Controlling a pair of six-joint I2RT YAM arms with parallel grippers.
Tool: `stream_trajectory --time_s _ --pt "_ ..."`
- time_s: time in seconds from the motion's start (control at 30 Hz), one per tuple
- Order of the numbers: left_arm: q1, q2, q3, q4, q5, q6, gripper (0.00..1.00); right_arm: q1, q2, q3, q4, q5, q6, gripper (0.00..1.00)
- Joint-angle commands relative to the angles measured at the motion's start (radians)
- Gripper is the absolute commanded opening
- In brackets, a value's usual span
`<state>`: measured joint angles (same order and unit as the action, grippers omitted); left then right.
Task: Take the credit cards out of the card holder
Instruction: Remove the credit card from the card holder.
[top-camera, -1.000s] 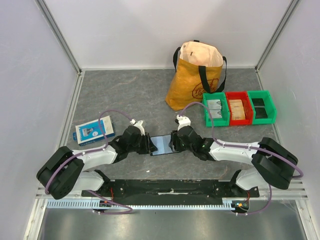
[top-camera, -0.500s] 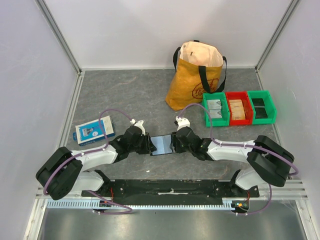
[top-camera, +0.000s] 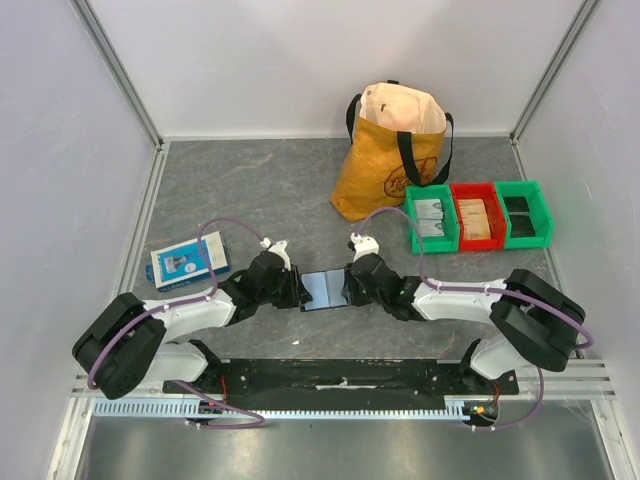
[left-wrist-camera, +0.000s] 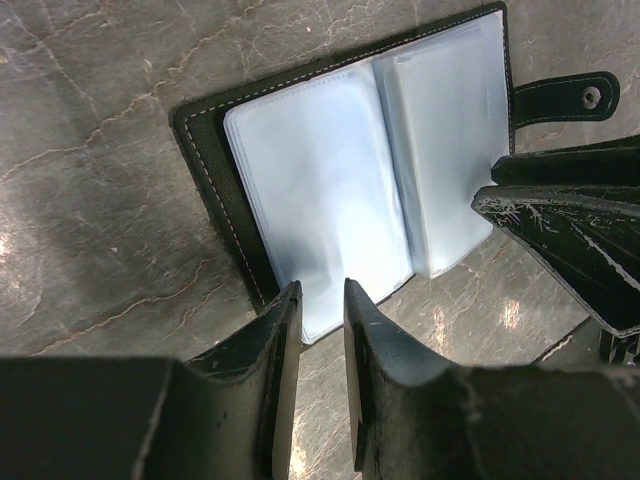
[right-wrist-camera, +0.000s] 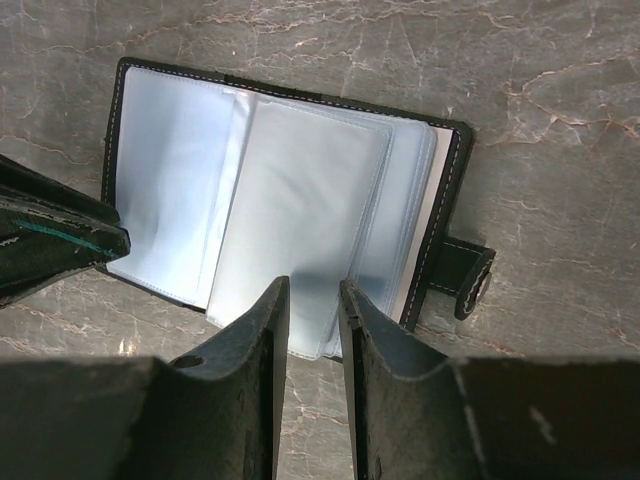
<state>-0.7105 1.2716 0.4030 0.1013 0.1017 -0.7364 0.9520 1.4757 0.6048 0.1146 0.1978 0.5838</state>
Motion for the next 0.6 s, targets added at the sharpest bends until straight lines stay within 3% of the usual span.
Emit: stream_trajectory --time_s 0.0,0.57 --pt "-0.007 0.023 0.002 -0.063 -0.027 0.017 0.30 0.008 0.023 0.035 0.072 -0.054 0.014 0.33" --pt "-0.007 -0.029 -0.030 -0.035 -0.025 -0.015 0.29 0.021 0.061 0.142 0.186 -0.284 -0.012 0.33"
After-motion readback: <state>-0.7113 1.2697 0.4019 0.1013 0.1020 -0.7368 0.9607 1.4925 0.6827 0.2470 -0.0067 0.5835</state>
